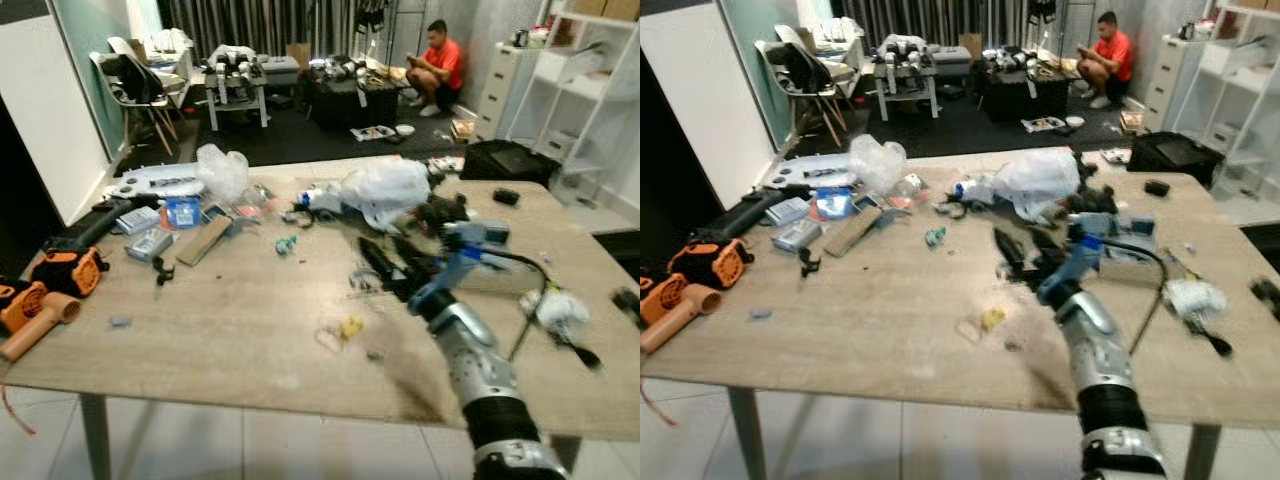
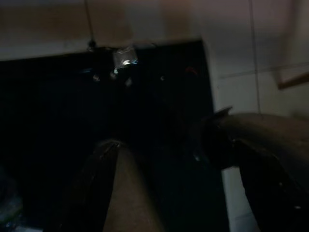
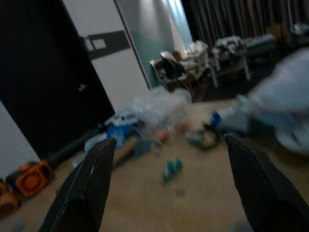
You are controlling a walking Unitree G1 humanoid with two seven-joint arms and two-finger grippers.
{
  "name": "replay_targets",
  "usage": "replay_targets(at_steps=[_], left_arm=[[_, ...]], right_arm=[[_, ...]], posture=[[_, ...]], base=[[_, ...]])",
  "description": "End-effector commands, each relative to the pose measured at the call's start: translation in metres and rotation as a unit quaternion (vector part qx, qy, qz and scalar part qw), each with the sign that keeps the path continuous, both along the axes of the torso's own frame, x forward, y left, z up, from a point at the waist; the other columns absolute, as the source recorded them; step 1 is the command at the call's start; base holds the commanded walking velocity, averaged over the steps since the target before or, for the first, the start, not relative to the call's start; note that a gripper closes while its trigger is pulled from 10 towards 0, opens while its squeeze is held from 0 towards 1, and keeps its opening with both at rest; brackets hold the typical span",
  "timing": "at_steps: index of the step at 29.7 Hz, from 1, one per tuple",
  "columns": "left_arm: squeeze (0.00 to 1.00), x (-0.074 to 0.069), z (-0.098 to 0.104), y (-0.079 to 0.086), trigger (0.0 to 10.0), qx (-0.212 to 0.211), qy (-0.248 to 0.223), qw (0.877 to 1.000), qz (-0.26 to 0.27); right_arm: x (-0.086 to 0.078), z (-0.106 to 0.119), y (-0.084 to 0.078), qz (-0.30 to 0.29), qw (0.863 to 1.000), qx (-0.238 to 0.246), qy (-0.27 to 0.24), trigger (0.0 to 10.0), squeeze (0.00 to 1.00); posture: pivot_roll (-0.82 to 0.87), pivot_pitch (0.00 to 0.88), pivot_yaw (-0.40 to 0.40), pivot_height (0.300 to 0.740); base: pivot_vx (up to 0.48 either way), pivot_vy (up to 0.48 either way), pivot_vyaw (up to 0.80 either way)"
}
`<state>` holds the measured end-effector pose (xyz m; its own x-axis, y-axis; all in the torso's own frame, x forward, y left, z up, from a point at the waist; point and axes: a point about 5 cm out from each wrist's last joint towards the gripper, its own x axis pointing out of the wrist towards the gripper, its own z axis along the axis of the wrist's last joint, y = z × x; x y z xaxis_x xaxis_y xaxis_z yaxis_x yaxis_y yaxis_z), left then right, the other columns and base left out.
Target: Picking trash to rubbish bin
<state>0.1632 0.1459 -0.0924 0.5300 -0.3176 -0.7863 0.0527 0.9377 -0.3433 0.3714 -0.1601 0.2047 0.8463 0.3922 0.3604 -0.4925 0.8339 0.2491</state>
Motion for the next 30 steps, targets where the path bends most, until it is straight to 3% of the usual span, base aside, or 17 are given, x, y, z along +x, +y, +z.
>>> replay_targets(at_steps=[1,5,11,19,23,24,27,28,29,30], left_arm=[[0.0,-0.012,-0.005,0.006,10.0,0.004,0.021,1.0,0.009],[0.0,-0.013,-0.005,0.005,10.0,0.004,0.022,1.0,0.013],[0.0,-0.014,-0.006,0.004,10.0,0.009,0.027,0.999,0.018],[0.0,-0.017,-0.007,0.005,10.0,0.011,0.029,0.999,0.017],[0.0,-0.017,-0.007,0.005,10.0,0.012,0.03,0.999,0.018],[0.0,-0.017,-0.007,0.005,10.0,0.012,0.03,0.999,0.018],[0.0,-0.018,-0.008,0.005,10.0,0.01,0.03,0.999,0.017],[0.0,-0.018,-0.008,0.004,10.0,0.01,0.031,0.999,0.015],[0.0,-0.018,-0.008,0.004,10.0,0.01,0.031,0.999,0.014],[0.0,-0.019,-0.008,0.004,10.0,0.01,0.031,0.999,0.013]], right_arm=[[0.001,-0.003,0.01,0.011,1.0,0.0,0.007,10.0,0.0],[0.001,-0.004,0.008,0.005,1.0,-0.002,0.008,10.0,0.0],[0.003,-0.005,0.005,-0.016,1.0,-0.021,0.013,10.0,0.0],[0.01,-0.008,-0.012,-0.105,0.99,-0.082,0.033,10.0,0.0],[0.015,-0.013,-0.044,-0.233,0.957,-0.155,0.082,10.0,0.0],[0.015,-0.013,-0.044,-0.233,0.957,-0.155,0.082,10.0,0.0],[0.015,-0.014,-0.057,-0.278,0.937,-0.191,0.094,10.0,0.0],[0.015,-0.015,-0.059,-0.283,0.932,-0.201,0.1,10.0,0.07],[0.015,-0.016,-0.061,-0.286,0.929,-0.208,0.105,10.0,0.07],[0.014,-0.019,-0.063,-0.294,0.923,-0.22,0.117,10.0,1.0]], posture=[[-0.15,0.091,0.034,0.74],[-0.15,0.094,0.032,0.74],[-0.15,0.097,0.029,0.74],[-0.15,0.102,0.028,0.74],[-0.15,0.103,0.028,0.74],[-0.15,0.103,0.028,0.74],[-0.15,0.109,0.027,0.74],[-0.15,0.109,0.027,0.74],[-0.15,0.109,0.027,0.74],[-0.15,0.111,0.027,0.74]], base=[[0.412,0.0,0.0],[0.368,0.0,0.0],[0.0,0.0,0.0],[0.0,0.0,0.0],[0.0,0.0,0.0],[0.0,0.0,0.0],[0.0,0.0,0.0],[0.0,0.0,0.0],[0.0,0.0,0.0],[0.0,0.0,0.0]])
